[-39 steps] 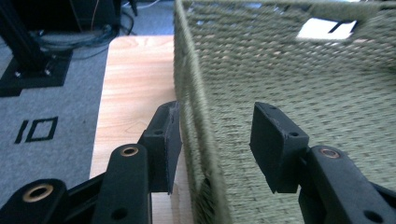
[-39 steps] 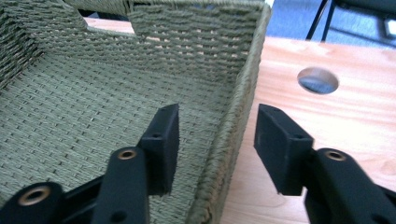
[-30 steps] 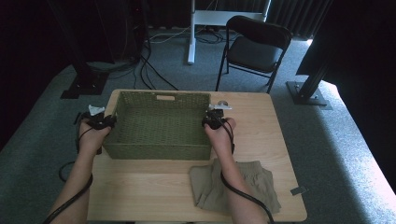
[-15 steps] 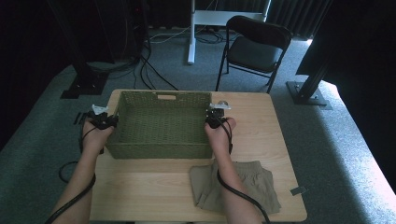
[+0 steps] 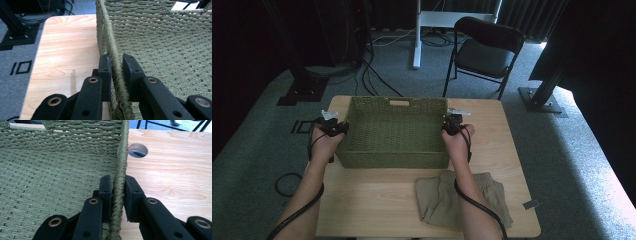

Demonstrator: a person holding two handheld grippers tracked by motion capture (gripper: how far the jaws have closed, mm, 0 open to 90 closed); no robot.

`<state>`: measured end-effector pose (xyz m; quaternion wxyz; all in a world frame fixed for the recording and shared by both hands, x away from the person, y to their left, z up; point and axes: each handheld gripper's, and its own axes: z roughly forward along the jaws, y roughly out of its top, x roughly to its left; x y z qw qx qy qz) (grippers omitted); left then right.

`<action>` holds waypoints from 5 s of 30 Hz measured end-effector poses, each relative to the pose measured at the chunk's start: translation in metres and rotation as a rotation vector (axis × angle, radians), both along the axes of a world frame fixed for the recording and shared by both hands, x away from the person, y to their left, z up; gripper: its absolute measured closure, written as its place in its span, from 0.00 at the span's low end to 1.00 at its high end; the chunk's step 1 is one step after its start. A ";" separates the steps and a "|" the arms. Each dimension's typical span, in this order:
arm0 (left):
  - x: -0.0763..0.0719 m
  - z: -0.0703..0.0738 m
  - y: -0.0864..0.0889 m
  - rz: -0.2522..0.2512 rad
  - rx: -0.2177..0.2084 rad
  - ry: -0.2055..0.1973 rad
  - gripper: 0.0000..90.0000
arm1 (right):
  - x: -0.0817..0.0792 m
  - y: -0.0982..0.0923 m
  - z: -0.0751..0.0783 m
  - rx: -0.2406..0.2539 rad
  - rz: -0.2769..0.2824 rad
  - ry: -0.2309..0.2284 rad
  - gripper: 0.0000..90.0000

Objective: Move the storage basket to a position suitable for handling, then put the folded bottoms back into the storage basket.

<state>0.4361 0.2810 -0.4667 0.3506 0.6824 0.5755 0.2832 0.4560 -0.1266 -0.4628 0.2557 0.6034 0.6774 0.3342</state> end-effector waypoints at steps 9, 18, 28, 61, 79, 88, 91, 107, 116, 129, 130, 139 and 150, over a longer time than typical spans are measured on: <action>0.005 0.001 -0.025 -0.014 -0.006 0.010 0.88 | 0.002 -0.026 0.001 0.004 -0.009 0.013 0.87; 0.009 0.001 -0.049 -0.022 -0.007 0.018 0.88 | 0.003 -0.048 0.001 -0.006 -0.028 0.017 0.87; 0.014 0.002 -0.077 -0.037 0.003 0.025 0.88 | 0.003 -0.075 0.002 -0.008 -0.049 0.026 0.88; 0.025 0.002 -0.157 -0.074 0.006 0.033 0.88 | 0.002 -0.155 0.004 -0.037 -0.081 0.044 0.87; 0.034 0.004 -0.192 -0.084 0.036 0.046 0.88 | 0.008 -0.187 0.004 -0.045 -0.091 0.051 0.88; 0.034 0.004 -0.196 -0.078 0.046 0.048 0.88 | 0.013 -0.193 0.004 -0.042 -0.077 0.057 0.87; 0.032 0.004 -0.198 -0.081 0.057 0.049 0.87 | 0.014 -0.194 0.004 -0.042 -0.072 0.057 0.87; 0.035 0.004 -0.194 -0.225 0.082 0.074 0.46 | 0.008 -0.198 0.004 0.033 0.009 0.080 0.46; 0.035 0.009 -0.188 -0.328 0.004 0.047 0.37 | 0.003 -0.200 0.003 0.057 0.064 -0.086 0.14; 0.027 0.023 -0.183 -0.397 -0.028 0.026 0.23 | -0.009 -0.194 0.015 0.032 0.114 -0.132 0.14; 0.027 0.023 -0.183 -0.397 -0.028 0.026 0.23 | -0.010 -0.194 0.016 0.040 0.118 -0.137 0.14; 0.012 0.040 -0.176 -0.434 -0.057 -0.022 0.23 | -0.020 -0.190 0.026 0.056 0.151 -0.170 0.14; -0.009 0.049 -0.170 -0.475 -0.060 -0.044 0.23 | -0.035 -0.189 0.030 0.076 0.174 -0.155 0.15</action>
